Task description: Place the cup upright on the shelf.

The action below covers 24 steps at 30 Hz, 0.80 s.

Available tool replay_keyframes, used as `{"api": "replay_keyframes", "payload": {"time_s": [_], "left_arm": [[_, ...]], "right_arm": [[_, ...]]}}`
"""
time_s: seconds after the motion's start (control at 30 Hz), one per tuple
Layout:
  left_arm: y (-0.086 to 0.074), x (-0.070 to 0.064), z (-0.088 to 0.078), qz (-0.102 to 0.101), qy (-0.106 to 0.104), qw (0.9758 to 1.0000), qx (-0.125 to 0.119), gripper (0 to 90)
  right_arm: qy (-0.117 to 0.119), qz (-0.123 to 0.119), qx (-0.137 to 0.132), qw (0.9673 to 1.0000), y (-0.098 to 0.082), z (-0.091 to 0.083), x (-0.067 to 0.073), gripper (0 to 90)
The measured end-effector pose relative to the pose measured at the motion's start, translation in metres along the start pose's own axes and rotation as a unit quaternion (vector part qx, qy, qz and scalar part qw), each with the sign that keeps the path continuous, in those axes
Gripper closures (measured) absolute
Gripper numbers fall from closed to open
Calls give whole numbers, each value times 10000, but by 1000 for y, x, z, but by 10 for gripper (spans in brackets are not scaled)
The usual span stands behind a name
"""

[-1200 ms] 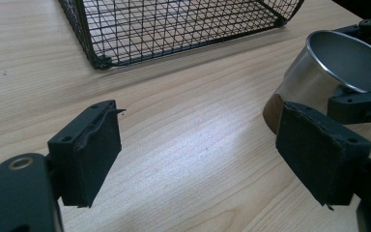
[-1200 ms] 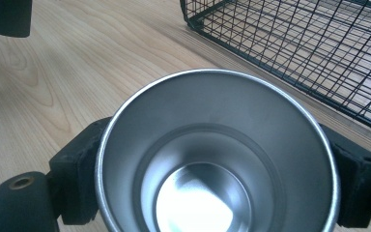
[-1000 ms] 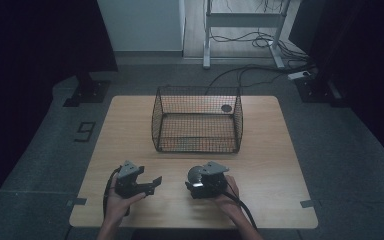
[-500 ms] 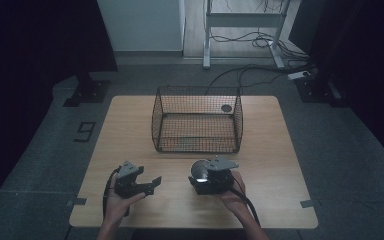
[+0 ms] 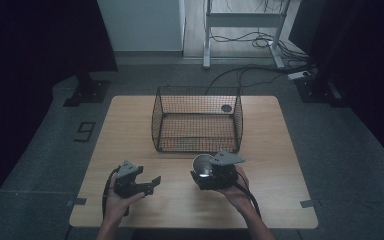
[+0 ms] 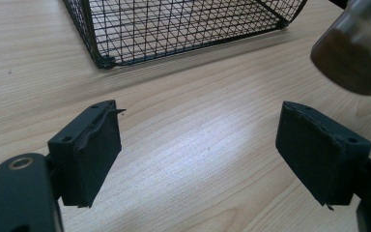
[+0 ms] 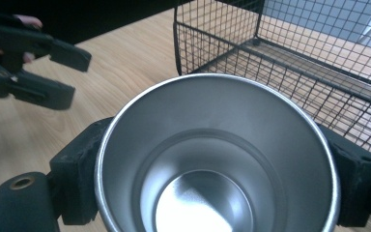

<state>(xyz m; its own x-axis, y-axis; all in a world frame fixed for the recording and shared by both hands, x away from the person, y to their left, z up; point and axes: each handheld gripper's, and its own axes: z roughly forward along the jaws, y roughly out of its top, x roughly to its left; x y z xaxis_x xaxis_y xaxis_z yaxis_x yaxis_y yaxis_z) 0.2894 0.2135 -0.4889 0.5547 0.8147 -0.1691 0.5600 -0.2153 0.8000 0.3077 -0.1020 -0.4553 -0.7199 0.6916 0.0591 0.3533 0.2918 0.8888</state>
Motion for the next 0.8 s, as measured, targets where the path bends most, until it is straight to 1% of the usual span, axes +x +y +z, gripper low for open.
{"api": "replay_keyframes", "payload": {"time_s": [0.03,0.13,0.2,0.3,0.43,0.6,0.73,0.8], "left_arm": [[0,0,0,-3,-8,10000,-6,164],[0,0,0,-7,-6,10000,-8,164],[0,1,-1,-8,6,10000,-18,164],[1,0,-1,-9,0,10000,-41,164],[0,1,-1,-6,2,10000,-25,164],[0,0,0,2,-16,10000,-20,164],[0,1,0,-9,-11,10000,-14,164],[0,1,0,-14,-22,10000,-17,164]], "right_arm": [[24,24,-23,10000,4,-2,-1,134],[14,-17,-36,10000,9,-4,-1,134],[-6,-69,-80,9999,17,-7,-1,134],[-7,-100,-103,9999,24,-10,-2,134],[8,-60,-155,9999,29,-12,-4,134],[1,-84,-161,9998,34,-12,-4,135],[8,-87,-211,9997,43,-14,-5,134],[30,-102,-193,9998,46,-14,-6,135]]}}
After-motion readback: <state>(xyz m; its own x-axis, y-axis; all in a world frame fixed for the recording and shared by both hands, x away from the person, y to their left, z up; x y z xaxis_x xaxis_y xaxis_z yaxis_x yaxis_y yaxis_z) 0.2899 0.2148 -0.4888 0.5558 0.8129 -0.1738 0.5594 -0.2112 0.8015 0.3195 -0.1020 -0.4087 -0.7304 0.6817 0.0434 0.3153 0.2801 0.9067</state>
